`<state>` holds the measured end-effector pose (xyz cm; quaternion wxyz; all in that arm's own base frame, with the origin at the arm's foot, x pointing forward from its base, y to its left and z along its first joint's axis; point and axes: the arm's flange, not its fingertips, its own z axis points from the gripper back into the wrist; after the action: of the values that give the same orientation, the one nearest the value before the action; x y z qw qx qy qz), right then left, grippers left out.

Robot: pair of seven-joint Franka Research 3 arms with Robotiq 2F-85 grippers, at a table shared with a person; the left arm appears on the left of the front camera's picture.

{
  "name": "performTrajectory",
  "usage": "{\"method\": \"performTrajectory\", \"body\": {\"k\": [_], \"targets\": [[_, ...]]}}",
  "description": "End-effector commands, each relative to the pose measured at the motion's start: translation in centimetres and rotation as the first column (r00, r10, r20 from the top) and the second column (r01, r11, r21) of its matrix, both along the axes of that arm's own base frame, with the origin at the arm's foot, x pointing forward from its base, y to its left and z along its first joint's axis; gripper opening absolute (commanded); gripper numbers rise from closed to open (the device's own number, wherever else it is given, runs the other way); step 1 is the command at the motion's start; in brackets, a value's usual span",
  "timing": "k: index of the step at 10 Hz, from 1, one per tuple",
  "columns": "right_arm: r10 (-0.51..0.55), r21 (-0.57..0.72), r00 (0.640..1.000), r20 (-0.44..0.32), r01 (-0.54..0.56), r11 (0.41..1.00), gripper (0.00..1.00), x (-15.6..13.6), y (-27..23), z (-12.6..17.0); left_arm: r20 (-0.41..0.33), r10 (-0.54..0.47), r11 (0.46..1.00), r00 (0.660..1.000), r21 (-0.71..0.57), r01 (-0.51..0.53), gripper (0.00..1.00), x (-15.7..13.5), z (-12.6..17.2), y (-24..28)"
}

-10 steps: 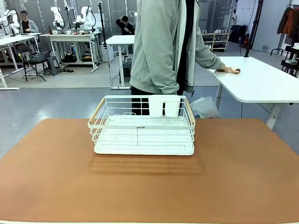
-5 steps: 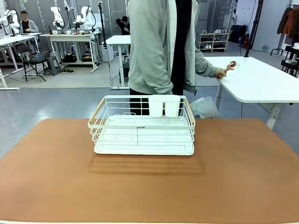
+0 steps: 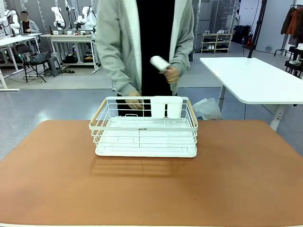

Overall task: Clean the table.
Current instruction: Pick up the Lint Roller when the human hands it over.

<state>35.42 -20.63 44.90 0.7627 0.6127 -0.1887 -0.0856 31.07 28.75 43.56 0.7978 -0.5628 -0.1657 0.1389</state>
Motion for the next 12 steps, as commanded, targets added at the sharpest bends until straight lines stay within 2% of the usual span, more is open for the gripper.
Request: {"method": "performTrajectory", "body": {"k": [1,12], "targets": [[-0.005,0.017,1.000,-0.006,0.005,1.000,1.00,-0.18,0.21,0.25,0.021,-0.013,1.000,1.000,-0.001,0.013,1.00,-0.38,0.04,0.20],[-0.005,0.017,1.000,-0.006,0.005,1.000,1.00,-0.18,0.21,0.25,0.021,-0.013,1.000,1.000,-0.001,0.013,1.00,-0.38,0.04,0.20]]}}
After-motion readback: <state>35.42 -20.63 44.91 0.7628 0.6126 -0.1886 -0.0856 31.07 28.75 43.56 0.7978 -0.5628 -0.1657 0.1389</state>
